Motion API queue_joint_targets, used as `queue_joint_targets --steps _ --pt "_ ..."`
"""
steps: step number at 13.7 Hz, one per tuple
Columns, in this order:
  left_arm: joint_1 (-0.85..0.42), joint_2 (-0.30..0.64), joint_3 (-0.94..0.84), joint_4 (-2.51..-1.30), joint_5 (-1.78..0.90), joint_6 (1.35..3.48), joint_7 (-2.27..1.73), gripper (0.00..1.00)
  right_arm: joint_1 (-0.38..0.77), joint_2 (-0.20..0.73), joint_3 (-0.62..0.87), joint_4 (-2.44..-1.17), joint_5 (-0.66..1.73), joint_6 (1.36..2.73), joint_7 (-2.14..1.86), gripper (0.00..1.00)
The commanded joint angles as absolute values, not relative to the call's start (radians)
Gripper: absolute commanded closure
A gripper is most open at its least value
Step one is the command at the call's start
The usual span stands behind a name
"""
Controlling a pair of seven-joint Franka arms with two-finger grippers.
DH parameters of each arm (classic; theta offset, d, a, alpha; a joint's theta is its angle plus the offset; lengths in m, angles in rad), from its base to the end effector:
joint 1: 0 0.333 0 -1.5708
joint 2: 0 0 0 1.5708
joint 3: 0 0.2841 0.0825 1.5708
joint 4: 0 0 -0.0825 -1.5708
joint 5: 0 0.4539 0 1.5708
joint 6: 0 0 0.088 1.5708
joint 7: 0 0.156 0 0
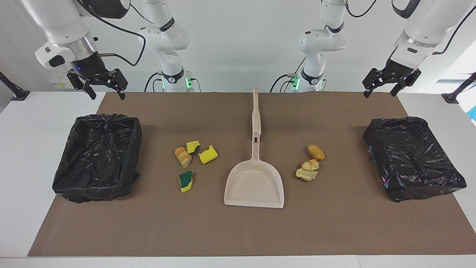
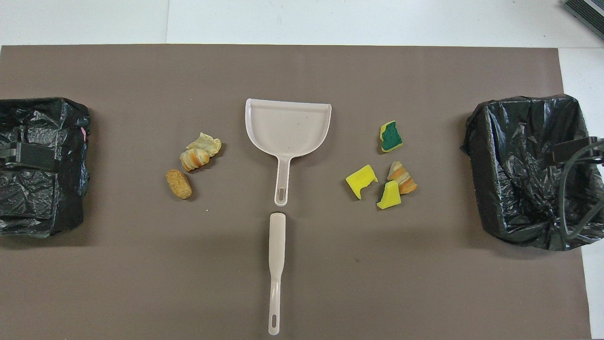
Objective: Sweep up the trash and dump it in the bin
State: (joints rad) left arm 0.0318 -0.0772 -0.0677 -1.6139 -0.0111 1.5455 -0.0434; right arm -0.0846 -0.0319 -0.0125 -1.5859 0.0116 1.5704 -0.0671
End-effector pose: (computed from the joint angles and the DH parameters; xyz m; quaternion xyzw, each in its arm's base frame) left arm 0.6001 -0.0244 0.5652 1.0000 0.0037 0.0042 0.0031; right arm 0.6137 -0.0580 0.5552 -0.9998 0.0149 -0.0087 0.0053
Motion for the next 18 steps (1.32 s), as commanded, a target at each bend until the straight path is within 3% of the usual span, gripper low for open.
queue_joint_targets --steps 1,10,13,18 --pt "0.029 -0.089 -0.066 -1.617 -0.005 1.531 -0.054 0.00 -0.091 -0.050 -0.008 -1.595 0.020 1.551 -0.040 0.00" --pt "-0.018 -0.115 -0.093 -1.658 -0.015 1.520 -0.061 0.00 -0.087 -0.052 0.011 -1.598 0.021 1.543 -0.048 0.00" --pt "-0.106 -0.208 -0.094 -1.797 -0.071 1.532 -0.096 0.00 -0.089 -0.052 0.011 -1.598 0.021 1.543 -0.048 0.00" --pt "-0.417 -0.288 -0.097 -1.994 -0.071 1.575 -0.401 0.00 -0.087 -0.052 0.011 -1.598 0.021 1.543 -0.048 0.00"
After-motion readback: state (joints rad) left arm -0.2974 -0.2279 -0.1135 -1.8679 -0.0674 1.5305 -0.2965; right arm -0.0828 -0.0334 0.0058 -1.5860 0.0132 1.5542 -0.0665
